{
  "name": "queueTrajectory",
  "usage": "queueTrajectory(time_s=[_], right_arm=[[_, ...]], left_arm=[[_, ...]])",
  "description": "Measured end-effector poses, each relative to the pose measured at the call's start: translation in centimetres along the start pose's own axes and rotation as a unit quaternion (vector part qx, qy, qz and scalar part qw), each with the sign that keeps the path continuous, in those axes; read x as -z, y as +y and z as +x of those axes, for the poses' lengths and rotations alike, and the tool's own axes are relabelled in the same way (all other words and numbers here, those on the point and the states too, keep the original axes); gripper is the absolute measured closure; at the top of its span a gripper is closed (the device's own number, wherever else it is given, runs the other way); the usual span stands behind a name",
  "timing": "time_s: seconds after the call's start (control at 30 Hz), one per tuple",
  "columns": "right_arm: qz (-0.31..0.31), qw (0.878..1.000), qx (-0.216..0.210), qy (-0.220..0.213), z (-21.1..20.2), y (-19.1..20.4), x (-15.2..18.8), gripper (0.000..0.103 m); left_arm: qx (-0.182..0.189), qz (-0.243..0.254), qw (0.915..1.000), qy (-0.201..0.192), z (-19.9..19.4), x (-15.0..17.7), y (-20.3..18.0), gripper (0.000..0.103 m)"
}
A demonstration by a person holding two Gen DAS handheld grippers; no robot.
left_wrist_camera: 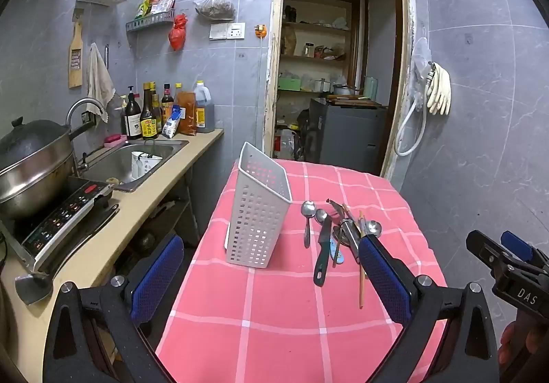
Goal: Organize utensils
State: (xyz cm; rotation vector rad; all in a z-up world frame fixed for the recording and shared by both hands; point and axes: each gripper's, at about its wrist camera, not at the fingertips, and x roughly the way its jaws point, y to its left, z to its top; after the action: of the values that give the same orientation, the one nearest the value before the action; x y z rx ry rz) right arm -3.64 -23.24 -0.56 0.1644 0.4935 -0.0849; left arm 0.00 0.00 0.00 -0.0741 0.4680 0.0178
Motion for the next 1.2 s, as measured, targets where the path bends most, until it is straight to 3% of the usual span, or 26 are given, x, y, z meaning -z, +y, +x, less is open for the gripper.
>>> queueTrajectory(time_s=[1.2], right_arm=[[0.002,1.000,-0.001,0.000,0.37,0.07,0.09,0.001]], left_arm=[[0.000,0.000,1.0000,0.001,0.00,0.00,0.00,0.000]])
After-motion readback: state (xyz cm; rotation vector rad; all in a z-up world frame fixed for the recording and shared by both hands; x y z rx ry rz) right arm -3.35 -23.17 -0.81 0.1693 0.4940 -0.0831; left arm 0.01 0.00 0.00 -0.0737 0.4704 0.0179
